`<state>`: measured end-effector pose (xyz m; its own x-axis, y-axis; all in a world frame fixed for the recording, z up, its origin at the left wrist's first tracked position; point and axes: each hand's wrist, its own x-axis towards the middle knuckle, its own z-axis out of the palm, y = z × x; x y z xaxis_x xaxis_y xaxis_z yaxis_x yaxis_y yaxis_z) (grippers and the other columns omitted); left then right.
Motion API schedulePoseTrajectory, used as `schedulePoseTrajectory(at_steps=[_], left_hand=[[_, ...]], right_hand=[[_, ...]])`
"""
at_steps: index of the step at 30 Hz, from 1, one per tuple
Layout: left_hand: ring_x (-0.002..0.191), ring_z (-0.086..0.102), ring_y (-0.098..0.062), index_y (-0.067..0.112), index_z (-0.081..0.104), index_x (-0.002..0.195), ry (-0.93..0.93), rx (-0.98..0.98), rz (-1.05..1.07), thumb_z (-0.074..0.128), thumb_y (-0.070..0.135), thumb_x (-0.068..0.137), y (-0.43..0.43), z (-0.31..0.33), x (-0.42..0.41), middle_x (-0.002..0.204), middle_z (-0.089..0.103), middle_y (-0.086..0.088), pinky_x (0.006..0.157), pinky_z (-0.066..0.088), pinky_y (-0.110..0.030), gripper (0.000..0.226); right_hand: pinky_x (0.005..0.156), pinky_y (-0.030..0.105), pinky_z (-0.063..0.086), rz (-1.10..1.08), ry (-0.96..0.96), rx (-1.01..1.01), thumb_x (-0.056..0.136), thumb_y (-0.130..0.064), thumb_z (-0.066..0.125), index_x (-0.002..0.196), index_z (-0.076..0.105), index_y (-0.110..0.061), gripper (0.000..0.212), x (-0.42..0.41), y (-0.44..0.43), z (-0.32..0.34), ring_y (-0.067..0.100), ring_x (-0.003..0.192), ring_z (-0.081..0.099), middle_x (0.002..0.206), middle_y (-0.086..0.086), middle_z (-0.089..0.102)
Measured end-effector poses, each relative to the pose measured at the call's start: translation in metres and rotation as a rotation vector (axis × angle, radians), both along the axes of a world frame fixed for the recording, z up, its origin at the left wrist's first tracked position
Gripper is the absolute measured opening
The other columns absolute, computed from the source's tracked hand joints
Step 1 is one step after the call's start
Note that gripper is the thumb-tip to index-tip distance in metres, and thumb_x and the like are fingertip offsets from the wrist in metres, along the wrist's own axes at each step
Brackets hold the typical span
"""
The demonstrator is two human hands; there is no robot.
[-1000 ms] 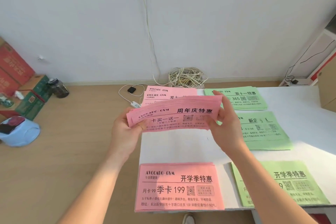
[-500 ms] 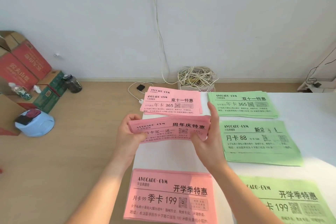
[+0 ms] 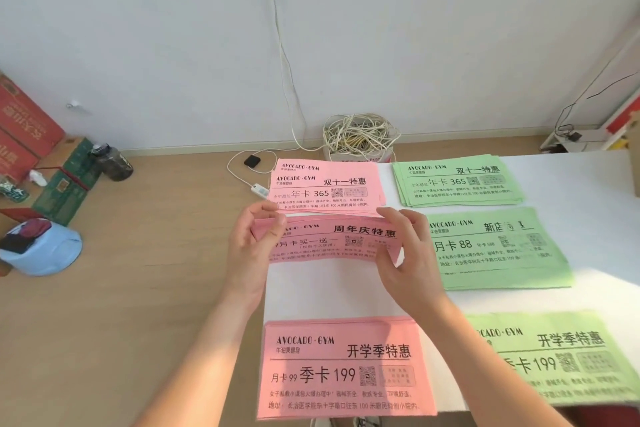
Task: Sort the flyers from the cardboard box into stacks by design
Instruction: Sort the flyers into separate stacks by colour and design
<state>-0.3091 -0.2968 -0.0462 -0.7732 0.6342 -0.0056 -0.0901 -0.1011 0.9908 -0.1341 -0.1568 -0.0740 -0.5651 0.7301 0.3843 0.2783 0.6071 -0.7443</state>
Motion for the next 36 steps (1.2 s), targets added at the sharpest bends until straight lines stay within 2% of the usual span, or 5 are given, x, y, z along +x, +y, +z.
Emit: schedulePoseTrajectory(at_steps=[6,10,19,28,36], left_hand=[[0.076,0.054,-0.014,0.017,0.066,0.085,0.045,-0.015,0.083,0.066,0.022,0.085,0.005,0.001,-0.003,0.079,0.063,-0.002,0.074,0.044,-0.033,0.006],[0.09,0.058,-0.019,0.021,0.06,0.099,0.076,-0.05,0.04,0.057,0.021,0.082,0.003,-0.002,-0.006,0.098,0.063,-0.011,0.082,0.047,-0.039,0.017],[0.094,0.057,-0.034,0.029,0.05,0.084,0.166,-0.125,-0.099,0.068,0.009,0.069,-0.003,-0.012,-0.009,0.098,0.06,-0.013,0.084,0.046,-0.057,0.031],[0.059,0.033,-0.009,0.018,0.052,0.08,0.064,-0.067,-0.012,0.038,-0.028,0.06,0.006,-0.008,-0.006,0.061,0.038,0.009,0.055,0.028,-0.024,0.052],[0.088,0.064,-0.013,0.017,0.055,0.084,0.016,-0.138,-0.102,0.052,-0.024,0.076,0.001,-0.019,-0.006,0.088,0.07,0.002,0.076,0.051,-0.029,0.042]], right_hand=[[0.095,0.021,0.04,0.013,-0.059,0.094,0.078,-0.002,0.053,0.13,0.055,-0.027,0.058,-0.002,-0.002,0.001,0.014,0.107,0.047,0.121,0.004,0.043],[0.092,0.002,0.03,-0.013,-0.035,0.082,0.077,0.008,0.052,0.133,0.053,-0.017,0.061,-0.002,-0.005,0.006,-0.011,0.102,0.04,0.116,0.004,0.044],[0.086,-0.001,0.03,-0.103,0.013,-0.127,0.079,0.01,0.057,0.098,0.063,-0.021,0.037,-0.005,-0.012,0.007,-0.013,0.104,0.04,0.108,0.0,0.043],[0.08,0.008,0.039,-0.101,0.174,-0.193,0.084,0.001,0.054,0.101,0.055,-0.031,0.036,-0.007,-0.017,0.012,-0.003,0.095,0.054,0.099,0.0,0.062],[0.081,0.011,0.037,-0.06,-0.009,-0.12,0.085,0.009,0.051,0.116,0.058,-0.021,0.044,-0.004,-0.009,-0.003,0.004,0.096,0.051,0.106,0.001,0.056]])
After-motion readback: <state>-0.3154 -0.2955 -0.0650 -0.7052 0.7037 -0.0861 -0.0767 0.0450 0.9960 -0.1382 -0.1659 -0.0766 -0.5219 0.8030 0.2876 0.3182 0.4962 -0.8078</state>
